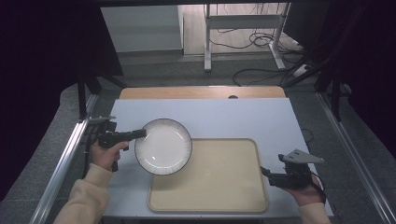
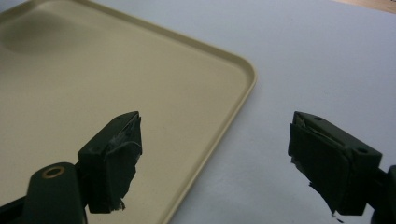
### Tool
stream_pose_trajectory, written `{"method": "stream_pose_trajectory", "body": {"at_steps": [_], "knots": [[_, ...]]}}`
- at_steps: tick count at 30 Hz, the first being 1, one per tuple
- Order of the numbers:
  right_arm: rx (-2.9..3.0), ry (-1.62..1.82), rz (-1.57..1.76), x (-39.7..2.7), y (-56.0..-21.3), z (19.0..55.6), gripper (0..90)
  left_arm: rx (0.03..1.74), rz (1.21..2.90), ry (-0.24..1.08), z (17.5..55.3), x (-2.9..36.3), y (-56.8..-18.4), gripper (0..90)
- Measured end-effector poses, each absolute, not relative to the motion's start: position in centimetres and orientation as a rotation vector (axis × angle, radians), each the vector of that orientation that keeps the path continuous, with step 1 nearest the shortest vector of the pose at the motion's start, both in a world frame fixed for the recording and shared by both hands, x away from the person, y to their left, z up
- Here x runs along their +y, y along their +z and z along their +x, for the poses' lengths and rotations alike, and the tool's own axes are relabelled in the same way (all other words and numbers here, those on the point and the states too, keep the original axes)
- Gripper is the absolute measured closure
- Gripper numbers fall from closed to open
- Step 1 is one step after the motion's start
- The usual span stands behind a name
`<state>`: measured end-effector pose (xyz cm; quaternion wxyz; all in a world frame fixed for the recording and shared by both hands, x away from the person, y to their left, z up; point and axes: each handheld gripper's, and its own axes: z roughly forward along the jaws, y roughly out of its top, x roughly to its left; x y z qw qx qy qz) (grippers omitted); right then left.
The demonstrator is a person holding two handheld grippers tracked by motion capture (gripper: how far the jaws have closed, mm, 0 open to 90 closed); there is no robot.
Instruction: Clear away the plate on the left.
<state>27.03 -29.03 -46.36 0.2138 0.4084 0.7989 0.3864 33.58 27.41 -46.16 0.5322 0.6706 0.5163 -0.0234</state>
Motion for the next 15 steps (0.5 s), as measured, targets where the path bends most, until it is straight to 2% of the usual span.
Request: {"method": "stream_pose_trajectory", "body": {"at_steps": [15], "knots": [[2.222,1.071,1.13,-28.9,-46.4,27.1,17.6,1.206,1.605,-0.133,33.6,25.7,-46.8,81.1]]}}
